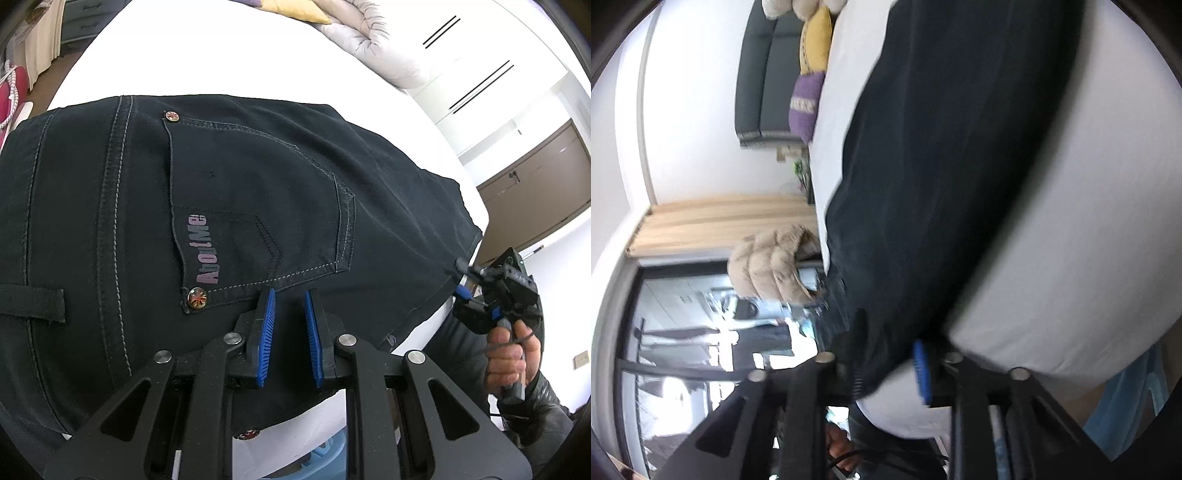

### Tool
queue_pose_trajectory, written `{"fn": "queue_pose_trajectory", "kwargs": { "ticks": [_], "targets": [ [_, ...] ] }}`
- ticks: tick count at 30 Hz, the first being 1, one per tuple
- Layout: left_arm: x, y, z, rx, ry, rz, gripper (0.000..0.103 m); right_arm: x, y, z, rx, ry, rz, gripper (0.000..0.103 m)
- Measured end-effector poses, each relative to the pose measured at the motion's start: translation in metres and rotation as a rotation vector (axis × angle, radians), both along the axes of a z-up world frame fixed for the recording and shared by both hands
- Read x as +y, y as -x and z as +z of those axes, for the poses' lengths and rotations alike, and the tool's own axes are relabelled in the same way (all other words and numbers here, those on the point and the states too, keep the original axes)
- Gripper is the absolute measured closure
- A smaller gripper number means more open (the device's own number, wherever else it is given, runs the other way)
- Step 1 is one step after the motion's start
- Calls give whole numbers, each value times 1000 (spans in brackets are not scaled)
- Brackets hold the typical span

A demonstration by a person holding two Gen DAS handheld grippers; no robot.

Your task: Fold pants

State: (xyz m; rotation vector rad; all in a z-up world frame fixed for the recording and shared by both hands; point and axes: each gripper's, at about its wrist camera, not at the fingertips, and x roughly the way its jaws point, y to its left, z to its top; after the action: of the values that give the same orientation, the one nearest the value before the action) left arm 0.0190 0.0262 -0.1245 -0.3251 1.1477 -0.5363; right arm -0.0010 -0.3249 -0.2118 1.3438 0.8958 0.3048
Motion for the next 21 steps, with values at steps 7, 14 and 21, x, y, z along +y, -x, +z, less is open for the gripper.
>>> {"fn": "queue_pose_trajectory", "kwargs": {
  "ticks": [7,14,21],
  "targets": [
    [3,2,-1,-2,1,-3,86,-40,8,-1,57,61,-72,102],
    [3,2,1,-8,5,-17,86,-40,12,2,46,116,-42,101],
    [15,8,5,-37,20,4,86,-29,15,64,5,267,72,52]
  ]
}}
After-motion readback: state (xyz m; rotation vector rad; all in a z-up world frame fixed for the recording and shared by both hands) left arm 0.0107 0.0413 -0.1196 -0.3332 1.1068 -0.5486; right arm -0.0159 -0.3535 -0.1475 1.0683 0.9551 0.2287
